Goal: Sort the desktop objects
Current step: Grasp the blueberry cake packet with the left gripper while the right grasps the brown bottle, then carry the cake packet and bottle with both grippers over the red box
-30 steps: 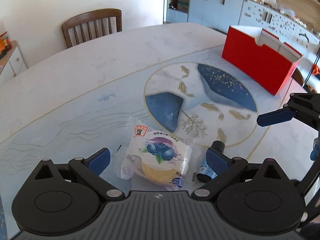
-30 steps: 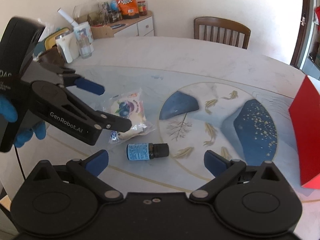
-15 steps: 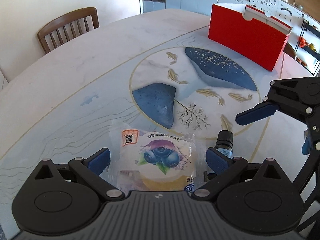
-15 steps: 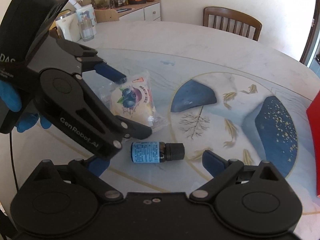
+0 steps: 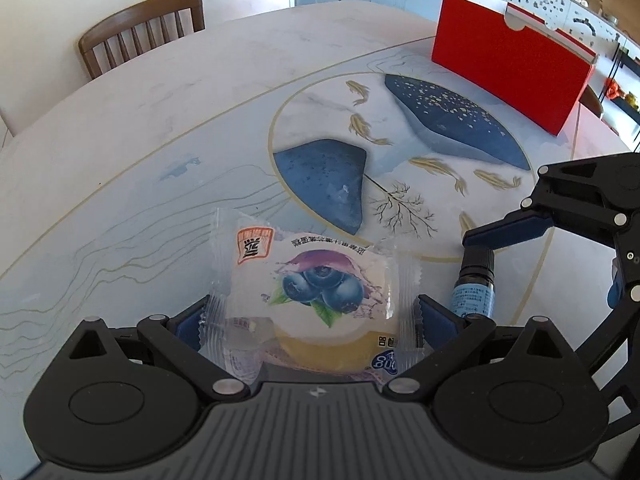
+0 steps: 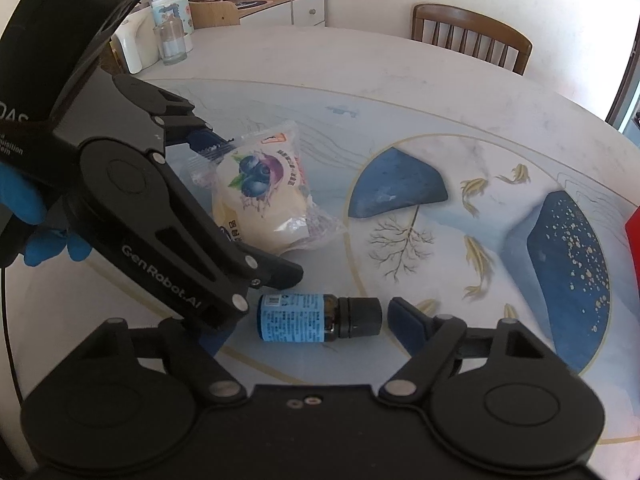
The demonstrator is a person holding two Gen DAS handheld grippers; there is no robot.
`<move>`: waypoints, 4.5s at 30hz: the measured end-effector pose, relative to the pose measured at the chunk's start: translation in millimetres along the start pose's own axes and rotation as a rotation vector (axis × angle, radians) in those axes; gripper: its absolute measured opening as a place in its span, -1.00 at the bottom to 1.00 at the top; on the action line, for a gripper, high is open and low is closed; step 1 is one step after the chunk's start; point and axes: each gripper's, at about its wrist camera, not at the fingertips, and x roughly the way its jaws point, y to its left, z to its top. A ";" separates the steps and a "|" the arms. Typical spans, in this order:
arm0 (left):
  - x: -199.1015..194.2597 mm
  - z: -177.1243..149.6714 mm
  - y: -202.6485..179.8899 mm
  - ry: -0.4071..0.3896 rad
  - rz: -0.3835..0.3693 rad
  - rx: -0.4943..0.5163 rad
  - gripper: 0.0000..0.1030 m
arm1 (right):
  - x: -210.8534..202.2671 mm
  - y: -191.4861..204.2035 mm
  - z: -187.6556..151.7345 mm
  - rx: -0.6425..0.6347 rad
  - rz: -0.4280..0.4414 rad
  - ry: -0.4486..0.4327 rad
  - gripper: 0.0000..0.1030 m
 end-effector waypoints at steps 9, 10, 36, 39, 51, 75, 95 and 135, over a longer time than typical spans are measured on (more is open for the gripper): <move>-4.2 0.2 1.2 -0.016 0.010 -0.042 0.86 | -3.6 -2.9 -1.4 -0.005 -0.019 -0.003 0.21; -5.2 -0.1 0.7 -0.019 0.014 -0.041 0.82 | -4.5 -3.7 -1.4 -0.003 -0.015 -0.003 0.18; -20.4 12.6 -55.4 -0.032 0.059 -0.187 0.39 | -62.8 -77.4 -36.4 0.153 -0.089 -0.026 0.18; -25.4 19.2 -66.6 -0.045 0.057 -0.195 0.39 | -71.4 -88.1 -37.6 0.172 -0.086 -0.039 0.18; -48.3 49.7 -97.7 -0.085 0.037 -0.251 0.39 | -115.8 -128.2 -37.1 0.219 -0.066 -0.118 0.18; -57.6 120.1 -183.4 -0.132 -0.060 -0.232 0.39 | -190.5 -216.7 -47.2 0.288 -0.050 -0.195 0.18; -18.3 214.3 -261.0 -0.130 -0.124 -0.088 0.39 | -231.4 -333.4 -81.9 0.373 -0.174 -0.232 0.18; 109.3 298.5 -289.0 0.056 -0.046 0.048 0.39 | -104.0 -445.1 -37.1 0.415 -0.197 0.017 0.18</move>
